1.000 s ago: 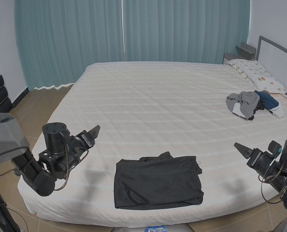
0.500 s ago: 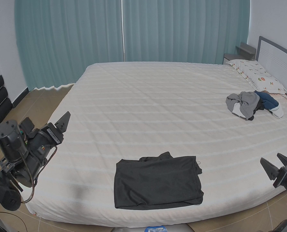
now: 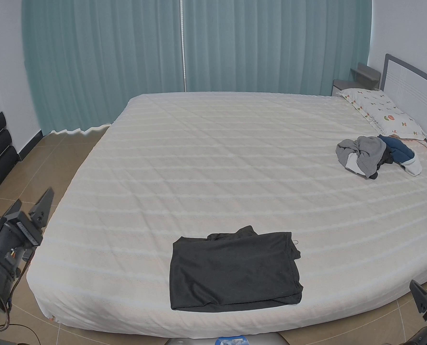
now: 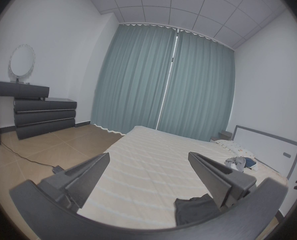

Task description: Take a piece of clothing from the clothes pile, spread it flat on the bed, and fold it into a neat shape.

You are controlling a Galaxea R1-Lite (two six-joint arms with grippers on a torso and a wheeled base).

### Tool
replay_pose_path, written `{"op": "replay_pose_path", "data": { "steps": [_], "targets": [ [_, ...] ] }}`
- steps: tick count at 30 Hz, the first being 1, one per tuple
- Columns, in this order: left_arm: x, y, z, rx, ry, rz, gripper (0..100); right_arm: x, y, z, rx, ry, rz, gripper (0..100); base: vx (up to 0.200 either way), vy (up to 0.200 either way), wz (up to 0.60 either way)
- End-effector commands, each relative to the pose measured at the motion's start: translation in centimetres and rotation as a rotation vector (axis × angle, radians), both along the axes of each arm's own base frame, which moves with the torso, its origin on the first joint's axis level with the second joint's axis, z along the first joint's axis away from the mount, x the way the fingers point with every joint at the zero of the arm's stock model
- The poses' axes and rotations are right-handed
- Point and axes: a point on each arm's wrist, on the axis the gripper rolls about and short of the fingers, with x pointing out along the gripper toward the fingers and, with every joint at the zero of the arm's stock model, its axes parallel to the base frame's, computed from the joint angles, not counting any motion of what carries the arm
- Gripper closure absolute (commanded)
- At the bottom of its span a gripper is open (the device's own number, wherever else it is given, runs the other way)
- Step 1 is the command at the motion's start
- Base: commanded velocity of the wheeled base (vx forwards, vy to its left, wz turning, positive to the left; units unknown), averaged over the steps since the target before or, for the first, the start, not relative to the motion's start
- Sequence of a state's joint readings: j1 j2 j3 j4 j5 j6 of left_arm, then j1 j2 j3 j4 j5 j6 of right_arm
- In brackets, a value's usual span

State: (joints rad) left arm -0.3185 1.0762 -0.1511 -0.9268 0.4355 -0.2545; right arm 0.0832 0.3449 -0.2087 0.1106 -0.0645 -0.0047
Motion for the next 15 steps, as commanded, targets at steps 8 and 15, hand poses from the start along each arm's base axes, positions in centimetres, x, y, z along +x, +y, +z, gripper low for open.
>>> {"op": "replay_pose_path", "data": {
  "steps": [8,15],
  "targets": [
    [-13.5,4.3,-3.2,0.201,-0.134,0.238,0,-3.8,0.1,-2.6,-0.060,-0.226,-0.030,0,0.000,0.000,0.00],
    [-14.4,4.3,-4.7,0.231,-0.137,0.295,0,-2.5,0.2,-3.5,-0.069,-0.412,0.025,0,0.000,0.000,0.00]
  ]
}}
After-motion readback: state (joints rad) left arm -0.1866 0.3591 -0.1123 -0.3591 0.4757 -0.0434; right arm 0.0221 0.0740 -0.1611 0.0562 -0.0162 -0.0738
